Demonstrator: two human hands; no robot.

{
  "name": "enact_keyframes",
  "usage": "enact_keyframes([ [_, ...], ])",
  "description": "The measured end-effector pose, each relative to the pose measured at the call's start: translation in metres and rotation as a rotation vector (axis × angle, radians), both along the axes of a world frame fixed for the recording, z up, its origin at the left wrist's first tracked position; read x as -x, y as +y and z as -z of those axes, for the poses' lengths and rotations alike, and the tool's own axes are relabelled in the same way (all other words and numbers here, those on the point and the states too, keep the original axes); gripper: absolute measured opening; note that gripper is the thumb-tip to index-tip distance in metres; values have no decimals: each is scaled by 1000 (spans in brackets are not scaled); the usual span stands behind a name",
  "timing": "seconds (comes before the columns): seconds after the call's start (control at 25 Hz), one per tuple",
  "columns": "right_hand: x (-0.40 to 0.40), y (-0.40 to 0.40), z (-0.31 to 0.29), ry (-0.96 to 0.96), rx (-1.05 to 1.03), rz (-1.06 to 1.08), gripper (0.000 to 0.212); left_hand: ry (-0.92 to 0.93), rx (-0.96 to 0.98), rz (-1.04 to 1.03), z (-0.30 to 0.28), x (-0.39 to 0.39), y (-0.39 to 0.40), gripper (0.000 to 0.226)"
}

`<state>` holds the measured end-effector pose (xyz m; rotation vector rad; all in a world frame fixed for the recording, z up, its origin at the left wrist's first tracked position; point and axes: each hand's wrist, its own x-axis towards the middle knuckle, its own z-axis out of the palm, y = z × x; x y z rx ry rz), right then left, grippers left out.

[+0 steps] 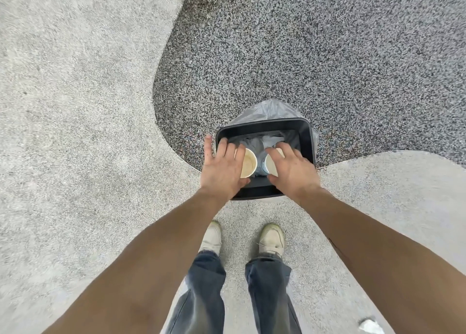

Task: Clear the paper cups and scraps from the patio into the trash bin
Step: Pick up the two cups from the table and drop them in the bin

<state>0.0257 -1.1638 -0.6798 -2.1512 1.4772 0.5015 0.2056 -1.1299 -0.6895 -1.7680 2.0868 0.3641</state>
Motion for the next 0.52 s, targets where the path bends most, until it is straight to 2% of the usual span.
enact_keyframes([
  [0.28,1,6,-21,-69,80,12,61,72,26,-27,-21,-4,6,84],
  [0.52,15,10,-106,-70,170,-14,60,145,104,-13,-103,-20,4,81],
])
